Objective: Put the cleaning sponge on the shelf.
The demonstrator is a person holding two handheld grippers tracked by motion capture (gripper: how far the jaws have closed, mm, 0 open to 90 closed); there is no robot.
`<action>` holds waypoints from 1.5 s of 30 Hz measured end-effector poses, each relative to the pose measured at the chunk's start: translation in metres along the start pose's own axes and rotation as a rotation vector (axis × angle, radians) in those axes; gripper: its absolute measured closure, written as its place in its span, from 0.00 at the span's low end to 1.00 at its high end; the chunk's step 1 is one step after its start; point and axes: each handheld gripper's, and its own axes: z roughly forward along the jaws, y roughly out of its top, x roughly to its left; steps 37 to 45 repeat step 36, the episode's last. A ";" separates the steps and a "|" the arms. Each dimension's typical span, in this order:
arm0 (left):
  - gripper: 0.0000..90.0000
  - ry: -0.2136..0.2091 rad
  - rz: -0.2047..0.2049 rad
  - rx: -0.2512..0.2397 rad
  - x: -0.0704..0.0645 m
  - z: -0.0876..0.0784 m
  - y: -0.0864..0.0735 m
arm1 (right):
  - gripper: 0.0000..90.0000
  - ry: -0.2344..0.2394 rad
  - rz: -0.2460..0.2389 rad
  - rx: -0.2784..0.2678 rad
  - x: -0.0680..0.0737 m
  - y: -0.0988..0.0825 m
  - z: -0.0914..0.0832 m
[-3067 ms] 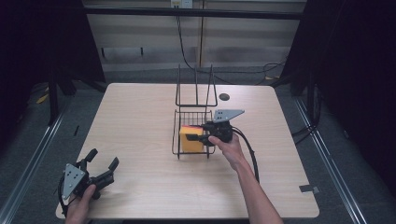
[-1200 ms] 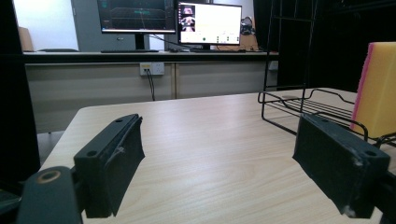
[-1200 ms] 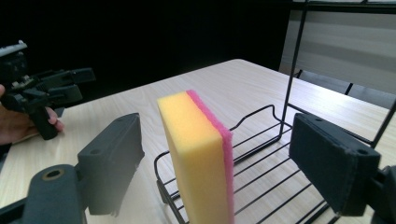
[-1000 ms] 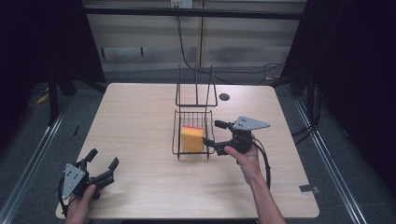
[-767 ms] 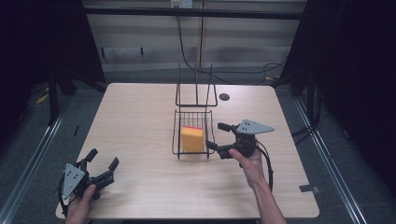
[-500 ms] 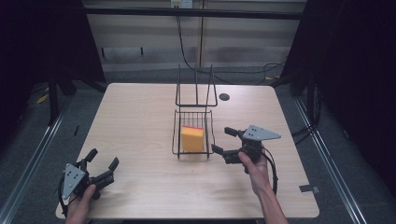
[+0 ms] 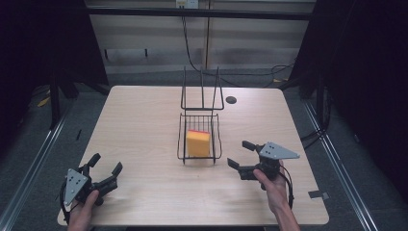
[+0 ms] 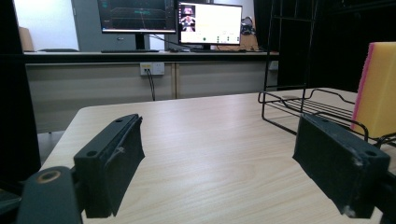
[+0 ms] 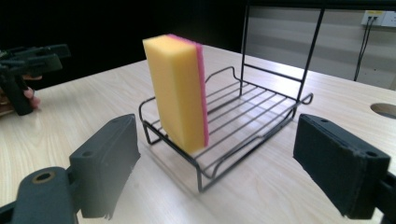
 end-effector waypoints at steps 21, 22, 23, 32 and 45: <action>0.17 0.000 -0.001 0.001 0.000 0.000 0.000 | 0.15 -0.183 0.008 -0.036 -0.001 -0.042 -0.036; 0.17 0.000 0.000 0.001 0.000 0.000 0.000 | 0.15 -0.197 0.010 -0.036 -0.002 -0.045 -0.037; 0.17 0.000 0.000 0.001 0.000 0.000 0.000 | 0.15 -0.199 0.015 -0.034 -0.003 -0.048 -0.038; 0.17 0.001 0.000 0.001 0.000 0.000 0.000 | 0.17 -0.262 0.042 -0.061 -0.006 -0.066 -0.046; 0.17 0.001 0.000 0.001 0.000 0.000 0.000 | 0.15 -0.272 0.047 -0.081 -0.007 -0.067 -0.049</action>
